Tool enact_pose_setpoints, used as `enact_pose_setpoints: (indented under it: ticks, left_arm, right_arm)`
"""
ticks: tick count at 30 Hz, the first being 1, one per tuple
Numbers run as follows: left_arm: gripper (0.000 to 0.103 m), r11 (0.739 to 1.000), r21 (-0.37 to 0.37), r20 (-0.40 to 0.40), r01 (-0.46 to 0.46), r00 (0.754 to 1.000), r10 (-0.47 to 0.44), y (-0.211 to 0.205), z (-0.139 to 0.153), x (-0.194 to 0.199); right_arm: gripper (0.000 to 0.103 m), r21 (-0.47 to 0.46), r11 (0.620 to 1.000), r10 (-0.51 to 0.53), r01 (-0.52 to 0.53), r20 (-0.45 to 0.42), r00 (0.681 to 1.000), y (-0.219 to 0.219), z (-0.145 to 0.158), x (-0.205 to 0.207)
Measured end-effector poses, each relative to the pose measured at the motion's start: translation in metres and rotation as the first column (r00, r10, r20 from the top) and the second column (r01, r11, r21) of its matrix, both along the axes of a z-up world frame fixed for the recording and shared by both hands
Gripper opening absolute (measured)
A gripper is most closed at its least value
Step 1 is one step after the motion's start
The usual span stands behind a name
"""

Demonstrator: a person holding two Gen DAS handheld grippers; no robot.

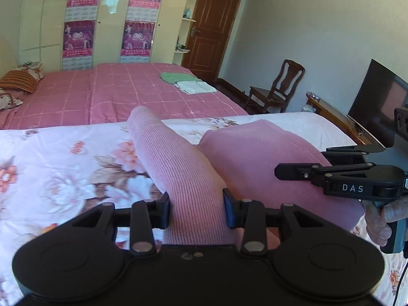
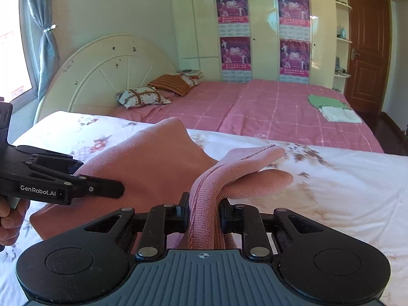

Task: Fold small clothes

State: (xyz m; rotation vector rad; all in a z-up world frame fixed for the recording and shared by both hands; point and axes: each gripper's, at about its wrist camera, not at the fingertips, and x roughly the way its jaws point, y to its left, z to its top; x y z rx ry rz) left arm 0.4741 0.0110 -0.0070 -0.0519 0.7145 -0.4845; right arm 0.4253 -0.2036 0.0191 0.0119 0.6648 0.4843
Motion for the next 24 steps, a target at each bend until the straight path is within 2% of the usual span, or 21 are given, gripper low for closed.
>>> enact_pose_setpoints:
  ticks: [7,12,16,18,20,21,23,24]
  left_arm:
    - [0.037,0.996,0.016,0.021,-0.093,0.995,0.092,0.093,0.005,-0.023]
    - [0.037,0.989,0.009,0.005,-0.151,0.989,0.151,0.157,0.001,-0.042]
    - [0.037,0.981,-0.019,-0.070,-0.193,0.979,0.191,0.204,-0.027,-0.056]
    - [0.038,0.978,-0.023,-0.121,-0.207,0.972,0.203,0.218,-0.047,-0.061]
    - [0.043,0.975,-0.027,-0.140,-0.221,0.967,0.215,0.226,-0.063,-0.067]
    - [0.048,0.970,-0.059,-0.137,-0.238,0.964,0.228,0.232,-0.067,-0.069]
    - [0.065,0.958,-0.079,-0.146,-0.275,0.954,0.261,0.240,-0.070,-0.071]
    - [0.077,0.953,-0.058,-0.134,-0.299,0.948,0.289,0.245,-0.070,-0.073]
  right_arm:
    - [0.021,0.048,0.997,0.060,-0.060,0.011,0.998,0.091,-0.005,0.003]
    - [0.021,0.073,0.991,0.118,-0.116,-0.025,0.993,0.157,-0.019,0.002]
    - [0.021,0.088,0.987,0.139,-0.133,-0.070,0.988,0.191,-0.038,-0.003]
    - [0.021,0.102,0.987,0.137,-0.125,-0.125,0.983,0.199,-0.057,-0.010]
    - [0.021,0.083,0.991,0.115,-0.102,-0.168,0.979,0.202,-0.077,-0.016]
    - [0.021,0.080,0.993,0.096,-0.081,-0.200,0.975,0.197,-0.089,-0.020]
    - [0.021,0.111,0.993,0.062,-0.036,-0.242,0.968,0.184,-0.107,-0.024]
    - [0.022,0.138,0.990,0.054,-0.019,-0.251,0.967,0.180,-0.111,-0.025]
